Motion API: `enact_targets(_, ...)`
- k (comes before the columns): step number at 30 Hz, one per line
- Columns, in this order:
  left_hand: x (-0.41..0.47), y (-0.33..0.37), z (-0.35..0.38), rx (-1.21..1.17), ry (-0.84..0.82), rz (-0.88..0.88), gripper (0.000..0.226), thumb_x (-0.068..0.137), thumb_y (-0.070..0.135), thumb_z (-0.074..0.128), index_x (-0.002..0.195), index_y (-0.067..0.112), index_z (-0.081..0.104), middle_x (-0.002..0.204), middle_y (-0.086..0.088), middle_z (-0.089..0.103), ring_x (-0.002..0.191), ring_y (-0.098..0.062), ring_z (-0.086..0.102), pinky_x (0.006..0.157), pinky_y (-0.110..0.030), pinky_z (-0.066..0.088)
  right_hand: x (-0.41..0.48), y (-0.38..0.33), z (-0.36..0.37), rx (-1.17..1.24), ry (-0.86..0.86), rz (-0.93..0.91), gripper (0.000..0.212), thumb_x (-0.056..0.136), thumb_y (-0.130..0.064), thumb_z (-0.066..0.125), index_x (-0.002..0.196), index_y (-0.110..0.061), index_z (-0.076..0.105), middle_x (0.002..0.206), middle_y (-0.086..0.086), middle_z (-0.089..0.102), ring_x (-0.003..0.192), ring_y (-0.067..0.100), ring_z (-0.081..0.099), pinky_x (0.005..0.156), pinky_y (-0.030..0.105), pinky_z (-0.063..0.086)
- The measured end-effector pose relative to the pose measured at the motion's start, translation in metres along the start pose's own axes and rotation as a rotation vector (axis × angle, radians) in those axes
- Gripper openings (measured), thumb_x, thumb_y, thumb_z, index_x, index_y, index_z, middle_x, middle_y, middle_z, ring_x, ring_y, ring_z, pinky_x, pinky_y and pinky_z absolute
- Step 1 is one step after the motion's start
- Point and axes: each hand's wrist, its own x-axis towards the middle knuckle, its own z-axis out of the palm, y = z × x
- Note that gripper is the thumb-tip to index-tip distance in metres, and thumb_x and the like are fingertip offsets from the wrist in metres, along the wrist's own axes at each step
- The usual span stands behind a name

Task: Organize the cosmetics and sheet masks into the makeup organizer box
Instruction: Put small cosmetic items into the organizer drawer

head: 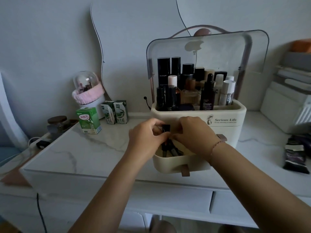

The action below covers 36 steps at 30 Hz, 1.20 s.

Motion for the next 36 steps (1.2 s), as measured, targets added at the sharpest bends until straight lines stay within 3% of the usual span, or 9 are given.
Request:
enact_targets(3, -0.002, 0.0, 0.0, 0.04, 0.02, 0.016, 0.03, 0.077, 0.031, 0.075, 0.105, 0.033, 0.064, 0.083, 0.013, 0.066, 0.081, -0.003, 0.06, 0.082, -0.035, 0.05, -0.011, 0.008, -0.009, 0.114, 0.138, -0.073, 0.023, 0.088, -0.029, 0.061, 0.107, -0.016, 0.064, 0.099, 0.002, 0.067, 0.086, 0.017, 0.061, 0.076, 0.026, 0.052)
enact_targets(5, -0.007, -0.002, 0.0, 0.028, 0.059, 0.053, 0.033, 0.08, 0.033, 0.072, 0.111, 0.032, 0.062, 0.097, 0.018, 0.062, 0.093, 0.0, 0.055, 0.078, -0.023, 0.046, -0.027, 0.017, -0.013, 0.264, 0.262, -0.115, 0.024, 0.086, -0.035, 0.062, 0.106, -0.021, 0.064, 0.096, -0.006, 0.066, 0.083, 0.005, 0.059, 0.072, 0.015, 0.049)
enact_targets(7, -0.018, -0.007, -0.001, -0.06, 0.071, 0.092, 0.042, 0.079, 0.047, 0.066, 0.118, 0.035, 0.057, 0.113, 0.022, 0.054, 0.105, 0.007, 0.048, 0.084, -0.016, 0.041, -0.05, 0.028, -0.014, 0.428, 0.33, -0.116, 0.032, 0.08, -0.051, 0.059, 0.105, -0.033, 0.061, 0.1, -0.024, 0.058, 0.089, -0.008, 0.055, 0.069, 0.006, 0.045)
enact_targets(9, -0.033, -0.016, -0.002, -0.205, 0.021, 0.067, 0.069, 0.068, 0.07, 0.062, 0.129, 0.042, 0.045, 0.125, 0.03, 0.044, 0.115, 0.014, 0.041, 0.09, -0.013, 0.035, -0.076, 0.039, -0.006, 0.556, 0.317, -0.071, 0.045, 0.069, -0.067, 0.053, 0.108, -0.045, 0.052, 0.105, -0.039, 0.047, 0.097, -0.018, 0.048, 0.068, 0.003, 0.043)
enact_targets(13, -0.062, -0.042, 0.006, -0.317, -0.123, -0.05, 0.113, 0.047, 0.079, 0.072, 0.143, 0.045, 0.025, 0.147, 0.023, 0.036, 0.134, -0.001, 0.035, 0.107, -0.032, 0.033, -0.102, 0.054, 0.025, 0.678, 0.219, 0.046, 0.055, 0.06, -0.065, 0.061, 0.11, -0.046, 0.046, 0.104, -0.035, 0.053, 0.094, -0.01, 0.058, 0.065, 0.007, 0.048)
enact_targets(19, -0.051, -0.058, 0.027, -0.309, 0.052, -0.066, 0.076, 0.06, 0.068, 0.07, 0.128, 0.044, 0.047, 0.126, 0.019, 0.058, 0.115, -0.001, 0.054, 0.091, -0.023, 0.045, -0.085, 0.05, 0.054, 0.727, 0.368, 0.146, 0.035, 0.069, -0.047, 0.07, 0.099, -0.033, 0.057, 0.087, -0.023, 0.064, 0.08, -0.007, 0.063, 0.063, 0.005, 0.049)
enact_targets(23, -0.027, -0.06, 0.04, -0.286, 0.176, -0.068, 0.069, 0.07, 0.049, 0.073, 0.132, 0.029, 0.051, 0.129, 0.01, 0.057, 0.116, -0.008, 0.054, 0.089, -0.021, 0.043, -0.065, 0.049, 0.065, 0.61, 0.497, 0.249, 0.02, 0.078, -0.039, 0.071, 0.089, -0.028, 0.059, 0.079, -0.017, 0.063, 0.069, 0.001, 0.061, 0.062, 0.016, 0.051)
enact_targets(29, -0.016, -0.06, 0.054, -0.366, 0.164, -0.057, 0.071, 0.068, 0.054, 0.071, 0.132, 0.029, 0.053, 0.12, 0.014, 0.065, 0.112, -0.003, 0.06, 0.091, -0.025, 0.05, -0.05, 0.051, 0.079, 0.661, 0.446, 0.34, 0.022, 0.081, -0.048, 0.065, 0.083, -0.025, 0.063, 0.065, -0.008, 0.067, 0.059, 0.01, 0.064, 0.061, 0.03, 0.055)
enact_targets(36, -0.009, -0.052, 0.071, -0.261, 0.42, -0.028, 0.058, 0.073, 0.032, 0.079, 0.126, 0.017, 0.059, 0.118, 0.007, 0.046, 0.108, -0.014, 0.054, 0.091, -0.027, 0.046, -0.039, 0.053, 0.084, 0.663, 0.446, 0.421, 0.029, 0.087, -0.042, 0.059, 0.068, -0.02, 0.062, 0.056, -0.005, 0.065, 0.057, 0.015, 0.063, 0.064, 0.037, 0.055)
